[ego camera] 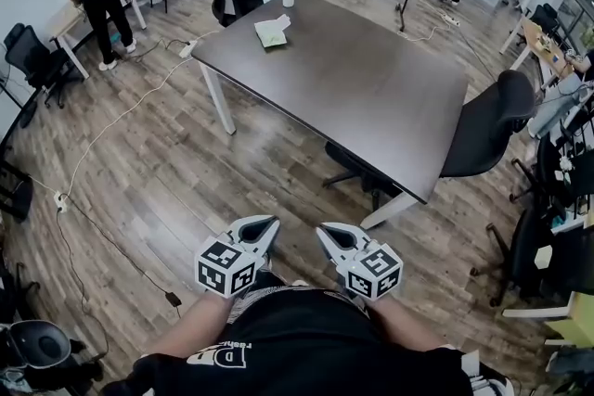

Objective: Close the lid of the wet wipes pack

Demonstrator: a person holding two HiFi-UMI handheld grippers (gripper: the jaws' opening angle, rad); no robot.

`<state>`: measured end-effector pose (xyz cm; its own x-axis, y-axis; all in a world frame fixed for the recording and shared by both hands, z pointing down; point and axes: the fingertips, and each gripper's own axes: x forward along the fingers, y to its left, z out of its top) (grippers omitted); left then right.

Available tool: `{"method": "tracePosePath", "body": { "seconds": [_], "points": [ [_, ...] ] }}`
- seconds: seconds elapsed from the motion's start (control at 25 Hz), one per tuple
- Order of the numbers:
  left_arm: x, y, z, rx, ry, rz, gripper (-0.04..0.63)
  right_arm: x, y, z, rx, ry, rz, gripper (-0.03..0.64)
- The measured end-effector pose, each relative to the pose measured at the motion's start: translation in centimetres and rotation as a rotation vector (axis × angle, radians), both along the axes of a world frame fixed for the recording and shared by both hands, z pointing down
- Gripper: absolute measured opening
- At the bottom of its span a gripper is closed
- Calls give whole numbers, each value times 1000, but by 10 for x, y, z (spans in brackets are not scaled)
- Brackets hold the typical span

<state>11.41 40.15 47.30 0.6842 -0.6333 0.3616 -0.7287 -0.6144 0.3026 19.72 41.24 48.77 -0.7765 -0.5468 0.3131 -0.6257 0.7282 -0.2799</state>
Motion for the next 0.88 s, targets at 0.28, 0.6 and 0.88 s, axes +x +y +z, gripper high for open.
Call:
{"method": "tracePosePath", "body": {
  "seconds": [0.28,0.6,0.88],
  "points": [
    [-26,-44,0,5,8,-21,17,-24,-38,2,-13,10,-9,5],
    [-58,-110,5,-6,9,-17,17,-57,-104,4,-30,28,-9,5],
    [-92,-174,-4,7,4,1,17,-92,-165,-6,-18,38,-2,5]
  ]
}}
